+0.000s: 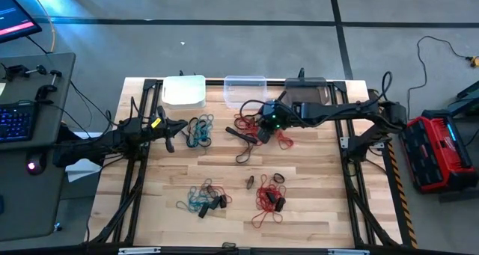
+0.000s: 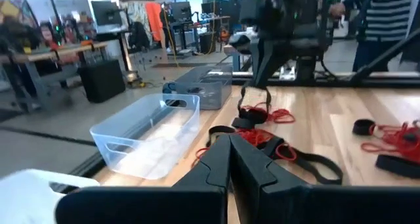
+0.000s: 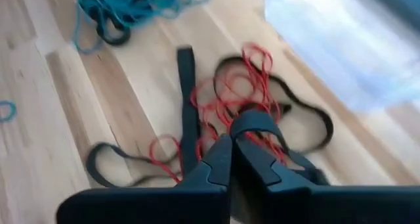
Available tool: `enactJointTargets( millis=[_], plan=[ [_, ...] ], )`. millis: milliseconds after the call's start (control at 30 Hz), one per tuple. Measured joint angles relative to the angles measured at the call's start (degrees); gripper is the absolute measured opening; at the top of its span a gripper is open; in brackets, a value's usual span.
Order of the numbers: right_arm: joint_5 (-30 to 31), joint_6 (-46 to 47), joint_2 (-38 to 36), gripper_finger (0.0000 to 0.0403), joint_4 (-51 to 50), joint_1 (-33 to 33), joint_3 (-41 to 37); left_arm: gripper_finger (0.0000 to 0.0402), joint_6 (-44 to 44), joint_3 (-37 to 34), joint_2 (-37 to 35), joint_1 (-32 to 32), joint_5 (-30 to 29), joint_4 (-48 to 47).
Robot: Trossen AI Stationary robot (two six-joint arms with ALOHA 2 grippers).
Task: Sort rubber bands into baskets
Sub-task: Put the black rubber band into the black bin
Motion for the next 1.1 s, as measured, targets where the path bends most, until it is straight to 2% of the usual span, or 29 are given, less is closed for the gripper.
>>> enactJointTargets(
  millis=[200, 433, 600, 733, 900, 1100],
  plan=[
    [1.1, -3.6, 0.0, 0.0001, -0.5, 1.7, 2.8, 0.0, 0.9, 0.0, 0.0, 0.0, 0.0, 0.0],
    [1.1, -4.9, -0.1, 0.0, -5.5, 2.1, 4.5, 0.0, 0.8, 0.0, 0.0, 0.0, 0.0, 0.1],
    [1.2, -1.0, -1.7, 0.0, -12.9, 2.3, 5.9, 0.0, 1.6, 0.0, 0.0, 0.0, -0.1, 2.8],
    [5.4, 2.7, -4.7, 0.0, -21.0, 3.8, 5.6, 0.0, -1.5, 0.0, 0.0, 0.0, 0.1, 3.2],
    [9.5, 9.6, -8.7, 0.0, -26.8, 5.7, 1.1, 0.0, -3.8, 0.0, 0.0, 0.0, 0.2, 3.0],
    [13.5, 15.9, -11.1, 0.0, -24.3, 6.1, -8.4, 0.0, -4.2, 0.0, 0.0, 0.0, 0.2, 3.1]
  ],
)
